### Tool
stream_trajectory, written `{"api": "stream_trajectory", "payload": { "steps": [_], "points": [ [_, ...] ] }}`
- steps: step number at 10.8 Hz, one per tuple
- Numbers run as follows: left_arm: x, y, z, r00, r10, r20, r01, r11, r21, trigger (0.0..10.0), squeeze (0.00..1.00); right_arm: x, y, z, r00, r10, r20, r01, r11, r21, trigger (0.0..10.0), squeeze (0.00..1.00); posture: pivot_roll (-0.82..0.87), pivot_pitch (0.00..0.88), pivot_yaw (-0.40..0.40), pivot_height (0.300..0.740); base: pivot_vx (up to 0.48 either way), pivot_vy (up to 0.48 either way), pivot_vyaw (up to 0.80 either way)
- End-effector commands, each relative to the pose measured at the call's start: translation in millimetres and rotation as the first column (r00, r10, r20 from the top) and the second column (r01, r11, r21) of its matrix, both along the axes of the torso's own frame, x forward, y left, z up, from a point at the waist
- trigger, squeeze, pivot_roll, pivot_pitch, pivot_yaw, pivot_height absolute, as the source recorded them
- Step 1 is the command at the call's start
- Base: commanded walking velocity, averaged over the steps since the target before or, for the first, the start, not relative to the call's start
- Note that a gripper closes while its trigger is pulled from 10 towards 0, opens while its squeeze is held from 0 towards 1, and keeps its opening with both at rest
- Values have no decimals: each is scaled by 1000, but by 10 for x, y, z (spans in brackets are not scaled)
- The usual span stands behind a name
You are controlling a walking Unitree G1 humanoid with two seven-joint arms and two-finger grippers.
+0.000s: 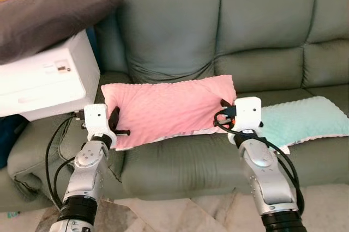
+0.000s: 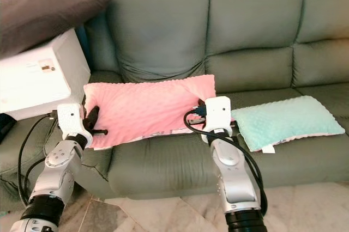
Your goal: Move the pillow to the sofa
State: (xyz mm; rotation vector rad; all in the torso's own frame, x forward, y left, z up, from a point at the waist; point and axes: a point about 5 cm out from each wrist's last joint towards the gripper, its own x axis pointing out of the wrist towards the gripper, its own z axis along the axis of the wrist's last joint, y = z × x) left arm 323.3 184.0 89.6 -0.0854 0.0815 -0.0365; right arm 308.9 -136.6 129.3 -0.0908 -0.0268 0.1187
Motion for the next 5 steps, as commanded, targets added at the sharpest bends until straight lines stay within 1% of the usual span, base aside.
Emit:
{"api": "stream_trajectory", "payload": {
  "steps": [1, 2, 5],
  "points": [
    [35, 34, 98, 999, 3, 40, -2, 1000, -9, 10000, 0, 22, -6, 136, 999, -4, 53, 4, 1000, 4, 10000, 0, -165, 0, 75, 740, 0, 0, 0],
    [27, 37, 84, 999, 5, 34, -5, 1000, -9, 10000, 0, 19, -9, 135, 999, -4, 53, 4, 1000, 3, 10000, 0, -169, 0, 74, 740, 307, 0, 0],
    [19, 31, 62, 1000, 3, 27, -3, 1000, -20, 10000, 0, 9, -17, 134, 999, -2, 50, 2, 1000, 0, 10000, 0, -173, 0, 72, 740, 439, 0, 0]
  ]
}}
